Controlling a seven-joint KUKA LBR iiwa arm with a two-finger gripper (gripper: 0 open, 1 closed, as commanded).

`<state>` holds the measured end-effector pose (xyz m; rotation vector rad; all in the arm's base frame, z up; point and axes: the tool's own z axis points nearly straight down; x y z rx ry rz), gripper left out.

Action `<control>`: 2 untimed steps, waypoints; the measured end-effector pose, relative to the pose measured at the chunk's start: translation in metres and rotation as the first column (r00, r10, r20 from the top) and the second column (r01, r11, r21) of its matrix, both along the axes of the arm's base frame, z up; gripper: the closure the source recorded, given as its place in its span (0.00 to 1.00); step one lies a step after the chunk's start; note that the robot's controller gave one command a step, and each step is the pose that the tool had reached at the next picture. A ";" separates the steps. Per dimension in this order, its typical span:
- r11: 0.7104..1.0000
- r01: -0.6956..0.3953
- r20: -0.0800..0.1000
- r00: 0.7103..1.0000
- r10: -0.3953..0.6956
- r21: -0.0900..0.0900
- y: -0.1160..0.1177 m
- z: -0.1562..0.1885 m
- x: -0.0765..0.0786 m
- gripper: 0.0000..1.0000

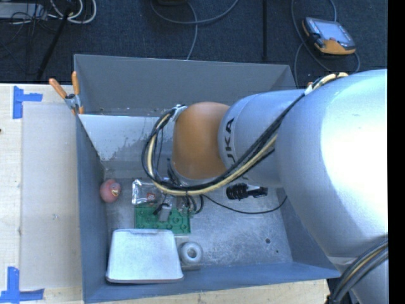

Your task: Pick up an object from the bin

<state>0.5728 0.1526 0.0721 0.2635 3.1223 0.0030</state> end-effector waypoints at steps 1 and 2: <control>1.000 -0.024 0.002 1.000 0.024 0.001 -0.013 0.118 0.044 1.00; 0.931 -0.365 -0.002 0.931 0.365 -0.002 -0.018 0.182 0.036 1.00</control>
Offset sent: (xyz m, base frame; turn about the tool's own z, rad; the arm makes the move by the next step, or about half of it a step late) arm 0.0407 -0.0137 0.1128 -0.0251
